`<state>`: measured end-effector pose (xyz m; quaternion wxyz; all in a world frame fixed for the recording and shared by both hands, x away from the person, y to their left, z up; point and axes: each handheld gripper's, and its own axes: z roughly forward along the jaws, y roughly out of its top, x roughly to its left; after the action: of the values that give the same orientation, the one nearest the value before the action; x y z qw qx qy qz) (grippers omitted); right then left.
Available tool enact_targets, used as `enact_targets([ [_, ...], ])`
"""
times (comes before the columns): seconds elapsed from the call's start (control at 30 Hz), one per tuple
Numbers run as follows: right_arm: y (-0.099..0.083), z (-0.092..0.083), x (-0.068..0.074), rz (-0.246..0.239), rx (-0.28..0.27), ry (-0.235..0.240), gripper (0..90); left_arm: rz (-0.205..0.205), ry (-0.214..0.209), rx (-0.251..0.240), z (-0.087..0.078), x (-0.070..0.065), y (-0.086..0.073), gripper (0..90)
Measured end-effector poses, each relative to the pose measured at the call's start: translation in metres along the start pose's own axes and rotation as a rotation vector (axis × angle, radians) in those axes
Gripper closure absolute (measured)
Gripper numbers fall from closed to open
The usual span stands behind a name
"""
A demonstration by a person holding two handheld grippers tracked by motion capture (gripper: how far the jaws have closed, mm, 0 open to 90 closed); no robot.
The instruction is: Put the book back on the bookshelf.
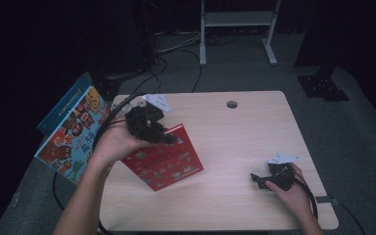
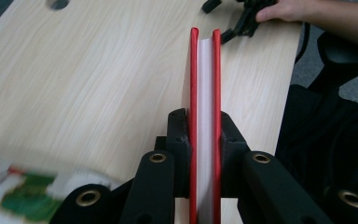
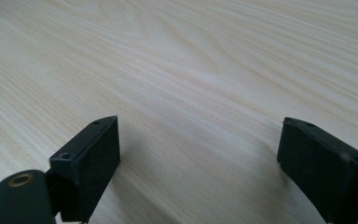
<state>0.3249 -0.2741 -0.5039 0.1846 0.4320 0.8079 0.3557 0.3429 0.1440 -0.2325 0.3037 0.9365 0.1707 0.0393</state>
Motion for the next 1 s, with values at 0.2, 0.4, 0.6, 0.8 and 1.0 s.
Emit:
enact_targets([
  [0.2,0.002,0.002,-0.002,-0.001,0.001,0.0,12.2,-0.059,0.047,0.01,-0.024,0.001,-0.027,78.8],
  [0.4,0.004,0.004,-0.002,0.004,0.0,-0.001,12.2,-0.116,0.082,0.013,-0.045,0.005,-0.056,78.8],
  [0.6,0.005,0.005,-0.003,0.004,-0.001,-0.002,12.2,-0.175,0.123,0.037,-0.062,0.011,-0.084,78.8],
  [0.8,0.005,0.005,-0.004,0.006,0.0,-0.004,12.3,-0.233,0.165,0.051,-0.076,0.018,-0.105,78.8],
  [1.0,0.005,0.005,-0.004,0.009,0.0,-0.005,12.3,-0.291,0.198,0.06,-0.085,0.027,-0.122,78.8],
])
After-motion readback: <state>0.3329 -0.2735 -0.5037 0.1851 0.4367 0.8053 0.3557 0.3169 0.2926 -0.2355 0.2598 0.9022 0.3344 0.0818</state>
